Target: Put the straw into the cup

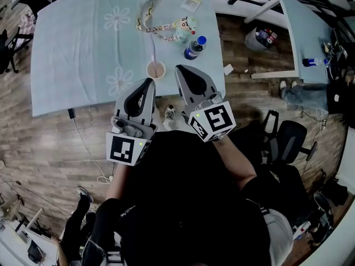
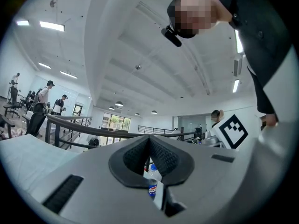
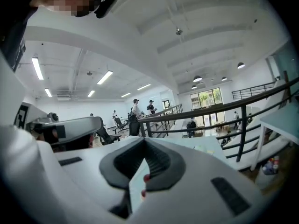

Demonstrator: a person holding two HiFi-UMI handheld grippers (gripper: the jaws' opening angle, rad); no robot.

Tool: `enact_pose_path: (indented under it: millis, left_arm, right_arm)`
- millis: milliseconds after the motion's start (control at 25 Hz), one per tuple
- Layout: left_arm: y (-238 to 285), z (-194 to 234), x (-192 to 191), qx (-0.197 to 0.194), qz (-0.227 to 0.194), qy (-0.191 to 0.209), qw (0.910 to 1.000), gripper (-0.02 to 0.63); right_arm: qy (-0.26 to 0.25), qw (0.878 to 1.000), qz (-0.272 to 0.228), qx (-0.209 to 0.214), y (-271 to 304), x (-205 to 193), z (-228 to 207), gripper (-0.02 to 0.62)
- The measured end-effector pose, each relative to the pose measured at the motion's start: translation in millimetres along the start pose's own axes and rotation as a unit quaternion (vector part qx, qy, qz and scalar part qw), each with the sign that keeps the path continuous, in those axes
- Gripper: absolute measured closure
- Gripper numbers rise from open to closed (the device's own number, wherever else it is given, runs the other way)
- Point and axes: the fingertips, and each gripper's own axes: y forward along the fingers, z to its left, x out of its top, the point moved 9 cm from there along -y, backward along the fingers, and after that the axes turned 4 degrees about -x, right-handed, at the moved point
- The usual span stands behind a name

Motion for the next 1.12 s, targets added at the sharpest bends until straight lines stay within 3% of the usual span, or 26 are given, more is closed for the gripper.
enact_pose_path:
  millis: [120,320,640,840,1120]
  left_arm:
    - [-5,-13,4,-0.002,0.006,0.002,1.0,0.594]
    - [-8,-32,16,-0.013,-0.021,0.011,0.9996,0.594]
    - [-19,-58,22,-0.019,-0.01,0.014,0.9997,0.594]
    - [-18,-61,29,-0.018,-0.036,0.024,0.9989,0.594]
    - [-19,-68,31,-0.023,-0.031,0.024,0.999,0.594]
  right_arm:
    - [0.0,1.0,-0.018,0.006,-19,13,5,0.586]
    - [0.006,0.999,-0.044,0.012,-43,25,9,0.588]
    - [0.006,0.996,-0.094,-0.004,-81,50,13,0.588]
    - [0.0,0.994,-0.107,-0.006,-92,55,13,0.588]
    - [-0.003,0.993,-0.121,-0.01,-105,61,17,0.588]
